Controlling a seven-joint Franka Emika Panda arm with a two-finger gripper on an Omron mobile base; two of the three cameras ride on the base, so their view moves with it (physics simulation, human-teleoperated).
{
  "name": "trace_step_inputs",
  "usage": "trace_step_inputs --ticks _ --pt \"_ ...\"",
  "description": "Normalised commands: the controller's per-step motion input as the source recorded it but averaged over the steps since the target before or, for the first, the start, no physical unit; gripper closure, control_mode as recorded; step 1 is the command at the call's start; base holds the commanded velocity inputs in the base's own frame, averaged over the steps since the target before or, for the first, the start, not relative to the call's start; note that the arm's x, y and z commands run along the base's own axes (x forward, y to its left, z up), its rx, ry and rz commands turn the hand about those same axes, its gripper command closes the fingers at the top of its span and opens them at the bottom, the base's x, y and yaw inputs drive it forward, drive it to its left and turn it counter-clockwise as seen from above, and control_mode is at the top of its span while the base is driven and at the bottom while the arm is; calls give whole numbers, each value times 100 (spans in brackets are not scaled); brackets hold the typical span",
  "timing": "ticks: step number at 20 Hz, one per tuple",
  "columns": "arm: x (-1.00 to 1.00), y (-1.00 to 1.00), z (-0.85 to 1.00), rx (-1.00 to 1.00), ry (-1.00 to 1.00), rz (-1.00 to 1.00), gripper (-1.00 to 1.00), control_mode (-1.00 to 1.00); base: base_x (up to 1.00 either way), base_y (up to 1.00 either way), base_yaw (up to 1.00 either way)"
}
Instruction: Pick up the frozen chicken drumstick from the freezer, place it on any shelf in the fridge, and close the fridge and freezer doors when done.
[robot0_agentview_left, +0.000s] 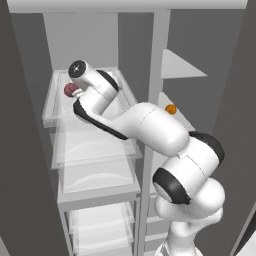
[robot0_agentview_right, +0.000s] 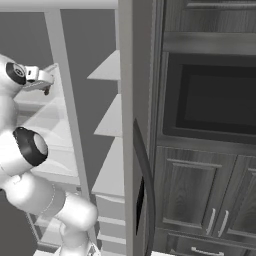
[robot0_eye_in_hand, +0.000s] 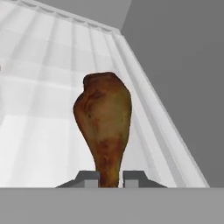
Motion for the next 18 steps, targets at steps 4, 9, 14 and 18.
trace_step_inputs --ticks 4,9,14,18 --pt "22 0 -3 0 0 0 -100 -100 0 0 0" --pt "-40 0 0 1 -1 0 -100 -100 0 0 0" --pt "-100 -1 0 3 -11 0 -100 -100 0 0 0" --pt "-100 -9 0 2 -10 0 -100 -100 0 0 0"
